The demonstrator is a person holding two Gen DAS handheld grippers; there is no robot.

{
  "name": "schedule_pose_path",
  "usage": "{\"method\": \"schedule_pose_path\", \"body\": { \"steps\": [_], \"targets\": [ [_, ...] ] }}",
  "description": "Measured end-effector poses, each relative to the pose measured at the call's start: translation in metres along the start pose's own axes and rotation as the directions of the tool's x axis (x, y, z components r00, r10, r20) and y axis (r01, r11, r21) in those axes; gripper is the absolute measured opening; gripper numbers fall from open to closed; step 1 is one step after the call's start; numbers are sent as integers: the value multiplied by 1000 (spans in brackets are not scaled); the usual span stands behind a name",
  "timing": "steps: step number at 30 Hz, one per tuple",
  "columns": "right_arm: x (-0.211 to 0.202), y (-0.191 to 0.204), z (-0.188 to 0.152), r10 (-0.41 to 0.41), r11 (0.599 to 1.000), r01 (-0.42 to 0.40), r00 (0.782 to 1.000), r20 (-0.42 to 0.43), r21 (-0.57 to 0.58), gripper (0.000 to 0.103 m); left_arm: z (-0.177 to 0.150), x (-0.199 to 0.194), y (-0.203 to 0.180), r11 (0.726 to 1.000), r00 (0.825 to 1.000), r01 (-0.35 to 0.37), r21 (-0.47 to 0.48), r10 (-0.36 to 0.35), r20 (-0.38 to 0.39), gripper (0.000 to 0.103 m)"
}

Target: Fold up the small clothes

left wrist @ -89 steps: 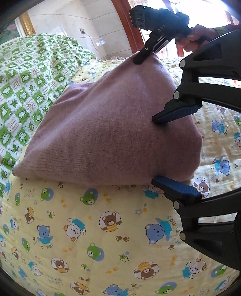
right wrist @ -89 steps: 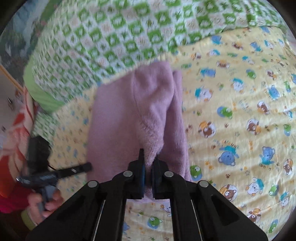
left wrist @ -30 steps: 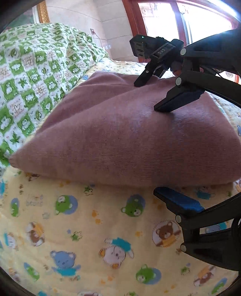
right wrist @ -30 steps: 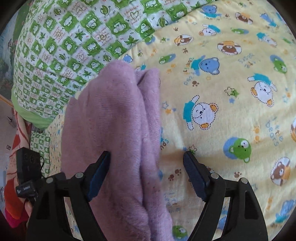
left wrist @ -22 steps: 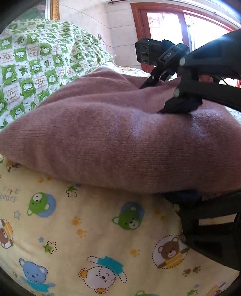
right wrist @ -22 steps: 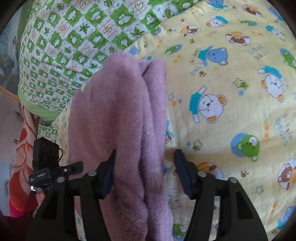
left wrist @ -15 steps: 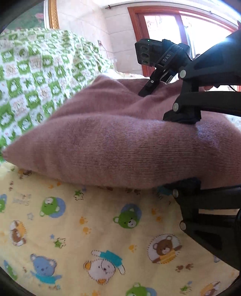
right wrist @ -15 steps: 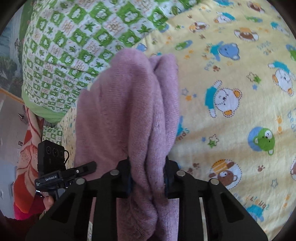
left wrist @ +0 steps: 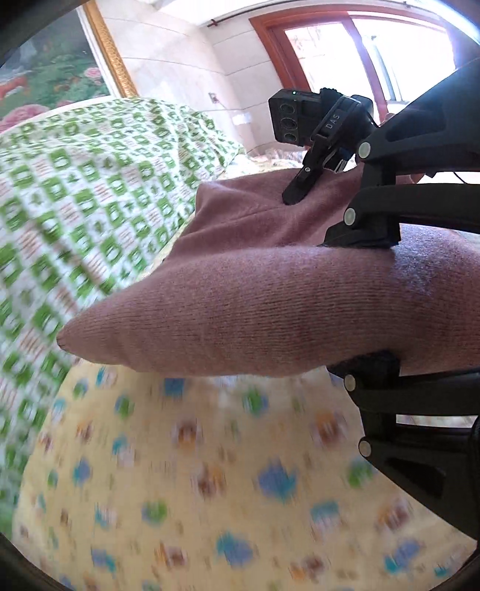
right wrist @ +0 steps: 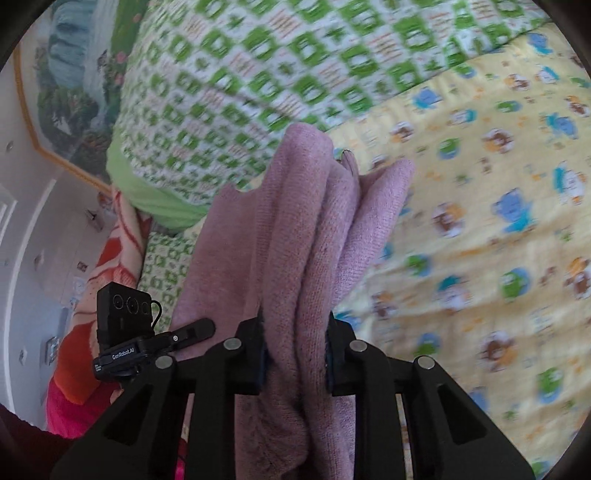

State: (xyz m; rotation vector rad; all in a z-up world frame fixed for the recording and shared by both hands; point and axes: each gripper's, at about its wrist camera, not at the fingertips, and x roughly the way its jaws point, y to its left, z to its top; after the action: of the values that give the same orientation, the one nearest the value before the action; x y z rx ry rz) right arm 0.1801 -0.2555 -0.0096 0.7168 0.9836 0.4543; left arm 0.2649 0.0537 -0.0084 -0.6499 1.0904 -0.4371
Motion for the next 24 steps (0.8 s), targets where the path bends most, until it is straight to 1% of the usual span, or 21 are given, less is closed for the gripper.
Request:
{"method": "schedule_pose_path", "body": {
  "steps": [3, 5, 8, 9, 12, 15, 18, 19, 21, 22, 24],
  "targets": [
    [32, 17, -13, 23, 1000, -23, 998, -51, -14, 24, -13, -28, 32, 999, 1000, -17, -39, 18, 9, 39],
    [49, 22, -22, 31, 999, -32, 996, -85, -10, 24, -22, -38, 48, 998, 1000, -25, -64, 26, 10, 39],
    [73, 22, -36, 23, 1000, -25, 990, -140, -13, 24, -36, -47, 67, 996, 999, -52, -78, 53, 8, 39],
    [80, 22, -40, 16, 1000, -19, 987, -157, -13, 24, -41, -45, 75, 994, 997, -71, -86, 72, -1, 39],
    [99, 15, -50, -18, 1000, 17, 979, -204, -7, 24, -53, -38, 97, 989, 996, -88, -118, 87, -18, 40],
    [106, 2, -51, -31, 999, 37, 976, -215, 27, 24, -58, -40, 114, 986, 998, -64, -153, 64, -4, 45],
    [109, -4, -51, -37, 998, 47, 976, -217, 41, 27, -57, -37, 118, 982, 997, -75, -173, 75, -5, 49],
    [110, -2, -50, -46, 998, 55, 975, -218, 33, 29, -57, -36, 119, 981, 997, -76, -179, 76, -9, 50],
    [109, 1, -48, -79, 996, 85, 974, -213, 16, 38, -54, -35, 114, 980, 996, -87, -180, 85, -20, 53],
    [108, 3, -47, -103, 994, 108, 973, -208, 12, 46, -54, -38, 114, 980, 996, -94, -176, 92, -22, 54],
    [101, 6, -44, -127, 991, 131, 975, -180, 6, 47, -52, -46, 110, 980, 994, -110, -167, 108, -21, 55]
  ]
}}
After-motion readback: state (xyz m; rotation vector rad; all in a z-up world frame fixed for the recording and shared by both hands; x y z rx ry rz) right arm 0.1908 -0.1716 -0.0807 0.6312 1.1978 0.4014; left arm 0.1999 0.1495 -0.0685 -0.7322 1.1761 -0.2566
